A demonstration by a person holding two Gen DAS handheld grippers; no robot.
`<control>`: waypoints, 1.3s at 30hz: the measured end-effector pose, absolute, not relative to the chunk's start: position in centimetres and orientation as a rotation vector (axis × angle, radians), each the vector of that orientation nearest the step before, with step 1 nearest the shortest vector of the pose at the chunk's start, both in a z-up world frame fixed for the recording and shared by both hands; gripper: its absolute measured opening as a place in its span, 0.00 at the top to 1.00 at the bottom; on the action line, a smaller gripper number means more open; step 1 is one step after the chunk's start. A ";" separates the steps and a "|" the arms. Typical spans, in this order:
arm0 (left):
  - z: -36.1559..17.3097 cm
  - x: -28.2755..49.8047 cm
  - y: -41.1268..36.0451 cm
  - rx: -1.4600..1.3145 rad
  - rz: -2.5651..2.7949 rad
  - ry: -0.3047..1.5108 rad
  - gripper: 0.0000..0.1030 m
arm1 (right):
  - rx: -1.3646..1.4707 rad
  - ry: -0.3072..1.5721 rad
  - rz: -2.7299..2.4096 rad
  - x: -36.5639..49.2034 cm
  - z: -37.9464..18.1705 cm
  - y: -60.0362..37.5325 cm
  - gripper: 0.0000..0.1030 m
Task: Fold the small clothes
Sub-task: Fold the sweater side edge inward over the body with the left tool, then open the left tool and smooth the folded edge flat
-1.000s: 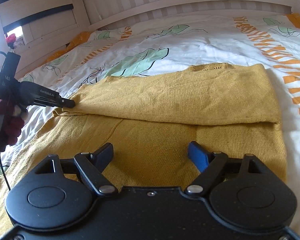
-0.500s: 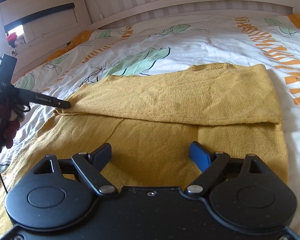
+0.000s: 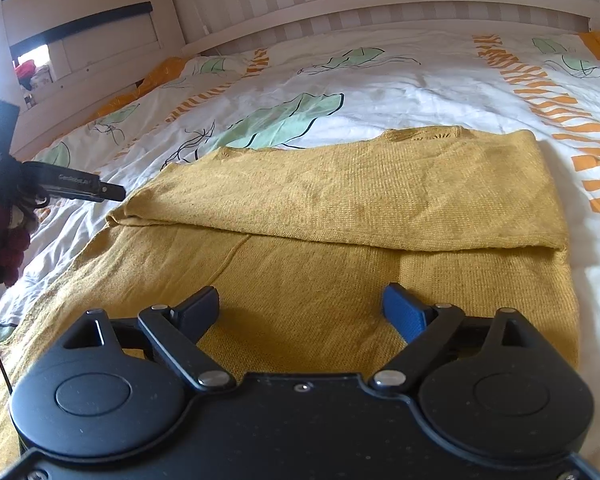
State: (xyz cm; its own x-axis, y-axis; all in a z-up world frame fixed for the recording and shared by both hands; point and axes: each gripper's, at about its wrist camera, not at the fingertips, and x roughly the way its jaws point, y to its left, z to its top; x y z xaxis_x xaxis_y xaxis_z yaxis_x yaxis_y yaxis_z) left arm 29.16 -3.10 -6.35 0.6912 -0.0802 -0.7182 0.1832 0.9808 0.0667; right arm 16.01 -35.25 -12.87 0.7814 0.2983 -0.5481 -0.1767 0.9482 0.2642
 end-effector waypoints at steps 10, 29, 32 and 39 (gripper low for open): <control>-5.7 28.5 -7.4 0.189 -0.284 0.706 0.58 | 0.186 0.628 0.261 16.1 -12.9 -35.2 0.12; -5.1 25.6 -7.3 0.191 -0.319 0.648 0.58 | 0.181 0.630 0.261 16.1 -12.9 -35.1 0.11; -5.6 25.2 -9.1 0.222 -0.360 0.640 0.58 | 0.181 0.630 0.261 16.1 -12.8 -35.2 0.11; -7.3 25.8 -11.9 0.303 -0.338 0.645 0.58 | 0.186 0.628 0.265 16.0 -12.8 -35.2 0.11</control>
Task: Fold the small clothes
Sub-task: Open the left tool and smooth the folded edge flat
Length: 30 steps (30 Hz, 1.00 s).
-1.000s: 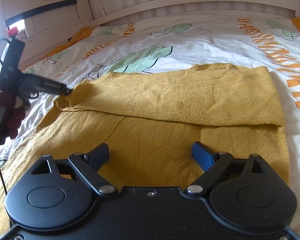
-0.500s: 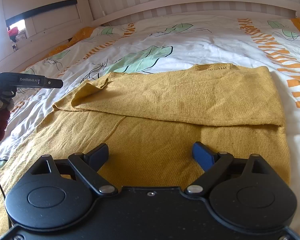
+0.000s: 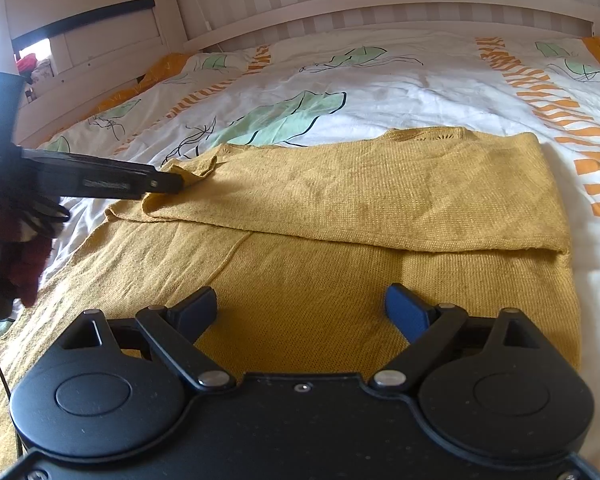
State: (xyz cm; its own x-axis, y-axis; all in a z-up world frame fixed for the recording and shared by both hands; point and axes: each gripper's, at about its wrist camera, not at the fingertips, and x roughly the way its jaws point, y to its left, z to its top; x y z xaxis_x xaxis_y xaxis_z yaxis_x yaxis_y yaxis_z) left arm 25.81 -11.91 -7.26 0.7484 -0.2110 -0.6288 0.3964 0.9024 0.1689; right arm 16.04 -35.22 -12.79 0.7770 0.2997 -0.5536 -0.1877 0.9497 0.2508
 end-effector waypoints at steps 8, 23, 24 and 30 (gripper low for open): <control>-8.5 28.0 -6.8 0.164 -0.090 0.721 0.58 | 0.196 0.626 0.271 16.1 -12.8 -35.4 0.11; -6.7 22.1 1.1 -0.001 -0.061 0.799 0.58 | 0.176 0.629 0.264 16.1 -12.9 -35.2 0.10; -6.6 21.3 1.3 -0.001 -0.069 0.799 0.58 | 0.176 0.629 0.265 16.1 -12.9 -35.2 0.10; -6.2 16.4 1.9 -0.042 -0.116 0.826 0.57 | 0.168 0.640 0.272 16.3 -13.0 -35.0 0.05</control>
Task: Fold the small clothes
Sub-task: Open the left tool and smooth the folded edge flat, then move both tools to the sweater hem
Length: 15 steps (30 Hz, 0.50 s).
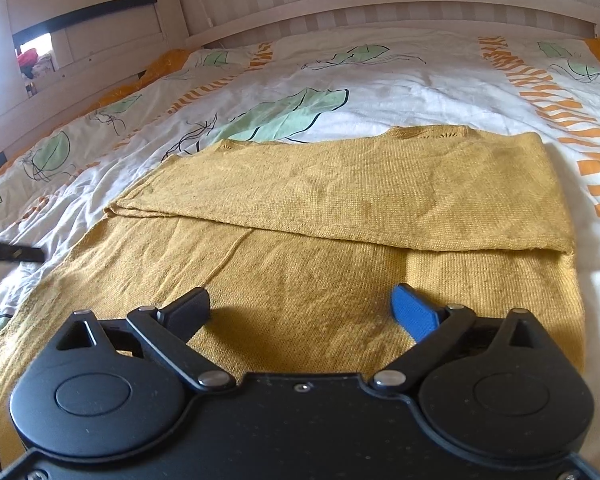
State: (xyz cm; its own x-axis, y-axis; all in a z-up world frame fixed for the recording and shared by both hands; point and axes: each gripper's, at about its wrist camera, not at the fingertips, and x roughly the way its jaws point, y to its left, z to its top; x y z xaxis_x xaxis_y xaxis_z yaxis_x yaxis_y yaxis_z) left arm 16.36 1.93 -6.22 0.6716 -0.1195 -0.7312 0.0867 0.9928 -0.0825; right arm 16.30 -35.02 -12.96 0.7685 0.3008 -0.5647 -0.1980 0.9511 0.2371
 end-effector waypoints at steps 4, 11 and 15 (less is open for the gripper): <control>-6.4 13.8 1.8 -0.061 -0.152 0.852 0.57 | 0.138 0.654 0.267 16.4 -12.9 -34.5 0.02; -6.4 10.2 1.1 0.003 -0.183 0.847 0.57 | 0.063 0.693 0.245 16.4 -12.7 -33.6 0.01; -6.2 8.4 1.0 0.043 -0.204 0.845 0.57 | 0.053 0.717 0.240 16.3 -12.5 -33.6 0.01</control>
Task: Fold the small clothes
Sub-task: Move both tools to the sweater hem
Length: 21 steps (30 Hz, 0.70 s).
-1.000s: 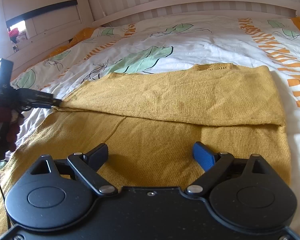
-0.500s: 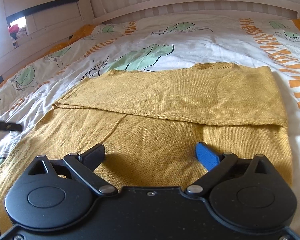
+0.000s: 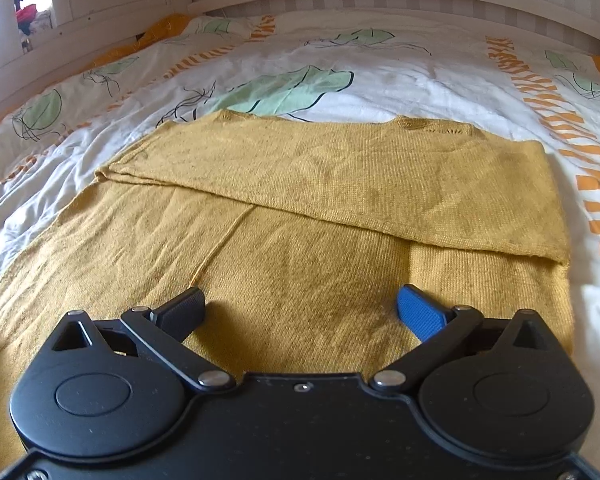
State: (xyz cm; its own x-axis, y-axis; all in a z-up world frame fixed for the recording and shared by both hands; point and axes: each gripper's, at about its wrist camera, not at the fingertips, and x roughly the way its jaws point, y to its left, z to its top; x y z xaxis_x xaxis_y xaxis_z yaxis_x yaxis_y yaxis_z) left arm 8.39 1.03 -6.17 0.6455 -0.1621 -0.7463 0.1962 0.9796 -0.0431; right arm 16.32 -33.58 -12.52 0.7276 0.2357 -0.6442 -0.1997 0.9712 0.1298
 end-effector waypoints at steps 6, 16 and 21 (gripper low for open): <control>-5.9 6.3 2.1 0.034 -0.203 0.833 0.57 | 0.021 0.767 0.226 13.8 -11.4 -33.2 0.01; -5.4 3.8 3.6 0.025 -0.237 0.824 0.56 | 0.029 0.882 0.173 2.1 -8.9 -34.1 0.01; -5.4 2.6 4.0 0.012 -0.261 0.835 0.56 | 0.163 0.910 0.101 -2.8 -8.0 -35.2 0.01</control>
